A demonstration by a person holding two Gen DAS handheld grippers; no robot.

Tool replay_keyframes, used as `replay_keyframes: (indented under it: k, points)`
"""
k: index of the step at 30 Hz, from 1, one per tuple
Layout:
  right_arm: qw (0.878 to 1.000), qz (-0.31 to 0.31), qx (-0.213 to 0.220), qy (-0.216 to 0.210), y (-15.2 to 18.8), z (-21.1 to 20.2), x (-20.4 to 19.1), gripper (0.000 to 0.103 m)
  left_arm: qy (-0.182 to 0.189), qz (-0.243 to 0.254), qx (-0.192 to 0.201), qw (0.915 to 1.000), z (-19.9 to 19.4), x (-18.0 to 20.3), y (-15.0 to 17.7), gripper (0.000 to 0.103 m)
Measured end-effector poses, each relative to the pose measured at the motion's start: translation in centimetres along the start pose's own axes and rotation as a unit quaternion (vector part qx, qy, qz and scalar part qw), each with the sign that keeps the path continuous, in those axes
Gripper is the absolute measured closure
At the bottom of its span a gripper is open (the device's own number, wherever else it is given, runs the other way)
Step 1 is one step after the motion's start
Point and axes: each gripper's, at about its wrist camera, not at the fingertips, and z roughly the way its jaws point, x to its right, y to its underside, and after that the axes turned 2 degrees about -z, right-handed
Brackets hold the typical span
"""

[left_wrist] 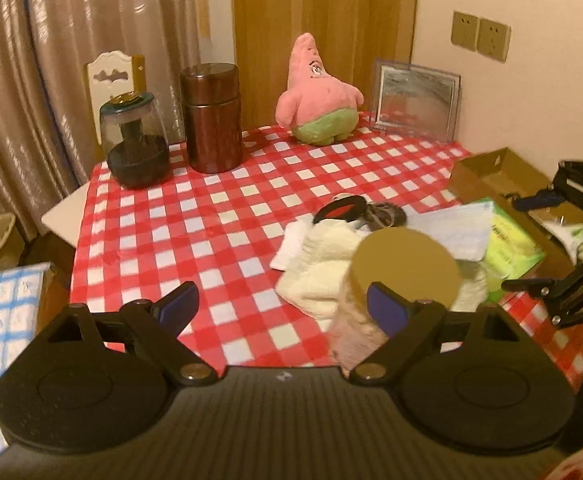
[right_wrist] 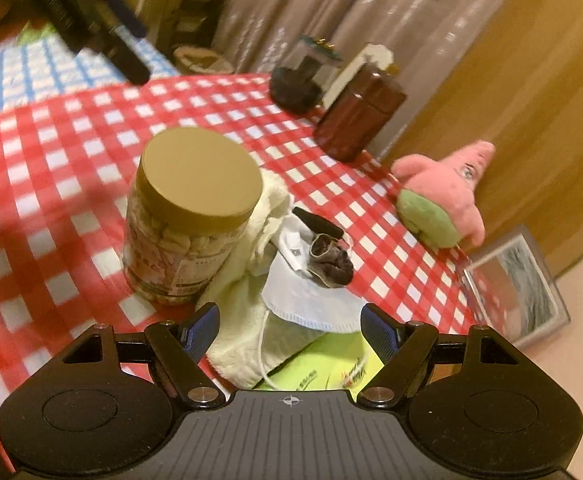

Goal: Organize soft objects
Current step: 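Move the right tool to the white face mask beside the nut jar, then close the right tool on the white face mask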

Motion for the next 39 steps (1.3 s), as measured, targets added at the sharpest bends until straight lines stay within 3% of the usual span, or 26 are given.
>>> replay_keyframes:
  k: [6, 12, 26, 28, 33, 39]
  points:
    - [0.996, -0.088, -0.016, 0.020, 0.0, 2.9, -1.0, 0.027, -0.006, 0.091, 0.000, 0.9958, 2.2, -0.8, -0.4, 0.014]
    - [0.982, -0.183, -0.036, 0.039, 0.6, 5.1, -2.7, 0.038, -0.003, 0.166, -0.009, 0.9862, 4.5, -0.8, -0.3, 0.016]
    - [0.964, -0.242, -0.083, 0.070, 0.6, 8.8, -3.8, 0.067, 0.045, 0.272, -0.017, 0.9612, 8.8, -0.9, 0.4, 0.022]
    - [0.964, -0.241, -0.085, 0.076, 0.7, 9.1, -3.4, 0.080, 0.047, 0.290, -0.017, 0.9556, 9.4, -1.0, 0.5, 0.022]
    - [0.965, -0.237, -0.079, 0.081, 0.8, 8.7, -3.1, 0.099, 0.069, 0.350, -0.012, 0.9342, 10.2, -0.9, 0.6, 0.024]
    - [0.977, -0.188, -0.050, 0.089, 0.0, 7.2, -1.4, 0.101, 0.093, 0.456, -0.004, 0.8851, 11.6, 0.2, 1.2, 0.027]
